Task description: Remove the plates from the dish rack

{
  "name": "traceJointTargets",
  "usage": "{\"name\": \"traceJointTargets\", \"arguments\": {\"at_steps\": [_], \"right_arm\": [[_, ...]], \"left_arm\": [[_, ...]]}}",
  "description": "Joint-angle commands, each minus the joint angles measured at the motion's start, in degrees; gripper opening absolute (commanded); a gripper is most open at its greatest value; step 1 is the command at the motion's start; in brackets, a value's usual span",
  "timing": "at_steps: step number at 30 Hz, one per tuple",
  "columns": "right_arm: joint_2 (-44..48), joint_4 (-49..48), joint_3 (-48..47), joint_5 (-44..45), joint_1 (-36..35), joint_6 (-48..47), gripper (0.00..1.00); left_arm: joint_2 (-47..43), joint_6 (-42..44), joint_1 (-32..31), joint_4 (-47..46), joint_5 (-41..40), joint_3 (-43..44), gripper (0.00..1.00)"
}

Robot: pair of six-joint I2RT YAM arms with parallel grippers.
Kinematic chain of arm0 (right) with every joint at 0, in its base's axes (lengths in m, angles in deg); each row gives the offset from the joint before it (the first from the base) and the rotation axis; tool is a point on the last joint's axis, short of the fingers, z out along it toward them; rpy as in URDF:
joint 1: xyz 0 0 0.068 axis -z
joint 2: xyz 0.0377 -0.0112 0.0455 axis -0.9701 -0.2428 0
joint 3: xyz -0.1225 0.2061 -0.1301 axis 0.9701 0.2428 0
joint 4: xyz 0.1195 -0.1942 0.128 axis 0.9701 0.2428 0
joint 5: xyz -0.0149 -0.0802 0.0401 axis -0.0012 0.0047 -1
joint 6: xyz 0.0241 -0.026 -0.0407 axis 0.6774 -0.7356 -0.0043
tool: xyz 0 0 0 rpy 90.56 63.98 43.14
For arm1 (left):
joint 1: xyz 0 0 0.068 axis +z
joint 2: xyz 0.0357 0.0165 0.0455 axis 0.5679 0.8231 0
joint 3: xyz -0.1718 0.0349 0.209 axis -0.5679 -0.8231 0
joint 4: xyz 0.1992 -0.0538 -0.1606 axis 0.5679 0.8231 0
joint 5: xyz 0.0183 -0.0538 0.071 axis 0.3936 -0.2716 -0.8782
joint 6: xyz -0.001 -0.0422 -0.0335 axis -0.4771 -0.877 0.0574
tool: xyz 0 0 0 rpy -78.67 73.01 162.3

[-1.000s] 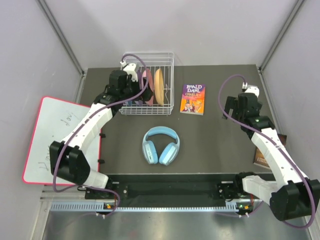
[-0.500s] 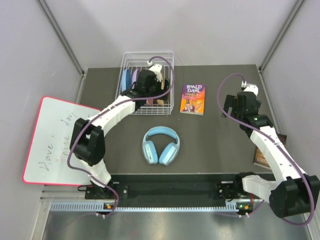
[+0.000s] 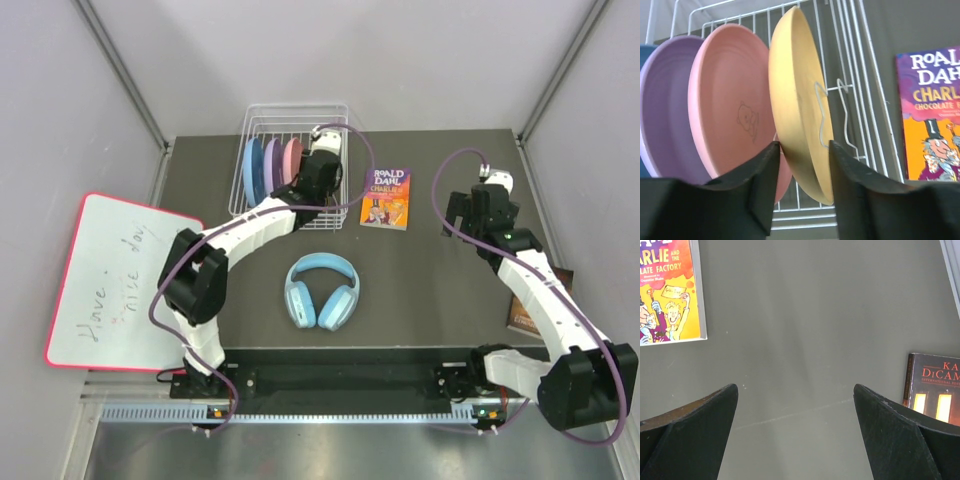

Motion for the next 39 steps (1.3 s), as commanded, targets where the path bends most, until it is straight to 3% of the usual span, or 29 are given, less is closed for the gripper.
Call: {"name": "traceJointTargets", "arguments": {"at_steps": [1, 3, 4, 5, 9, 14, 21, 26, 30, 32, 39], "right_arm": [[0.46, -2.3, -0.04, -0.22, -0.04, 0.38, 1.0], [0.73, -2.21, 0.05, -0.39, -0.04, 0.55, 1.0], [0.9, -2.3, 0.05, -0.48, -0.13, 0.64, 1.0], [1.08, -2.21, 0.05, -0.48, -0.04, 0.73, 1.0], [1.69, -1.86, 0.22, -0.83, -0.04, 1.08, 1.0], [2.4, -1.25, 0.57, -1.36, -0.13, 1.7, 1.0], [3.8, -1.16, 0.93, -4.43, -0.04, 2.49, 1.0], [4.77, -1.69, 1.19, -6.37, -0.13, 3.37, 1.0], [5.21, -1.86, 1.28, -8.39, -0.13, 4.16, 1.0], [5.47, -2.13, 1.72, -8.92, -0.04, 4.51, 1.0], [6.0, -2.04, 2.33, -9.54, -0.13, 4.86, 1.0]], "left_arm": [[2.1, 2.79, -1.33, -5.51, -10.53, 1.44, 0.42], [2.36, 2.97, -1.59, -5.88, -12.03, 1.09, 0.31], [2.71, 3.06, -1.68, -5.88, -12.47, 1.17, 0.16], [2.72, 3.06, -1.94, -5.96, -14.04, 1.26, 0.1], [1.93, 4.02, -2.64, -8.59, -17.3, -0.14, 0.0], [1.75, 5.34, -3.78, -11.85, -22.22, -0.58, 0.0], [1.22, 13.77, -4.93, -21.24, -33.03, -0.15, 0.0], [2.89, 25.01, -5.19, -34.15, -40.57, 0.82, 0.0], [5.7, 42.64, -5.19, -52.34, -44.46, 0.21, 0.0], [7.46, 45.58, -5.19, -56.66, -44.91, 0.64, 0.0], [10.54, 46.38, -5.19, -57.21, -45.34, 1.61, 0.0]]}}
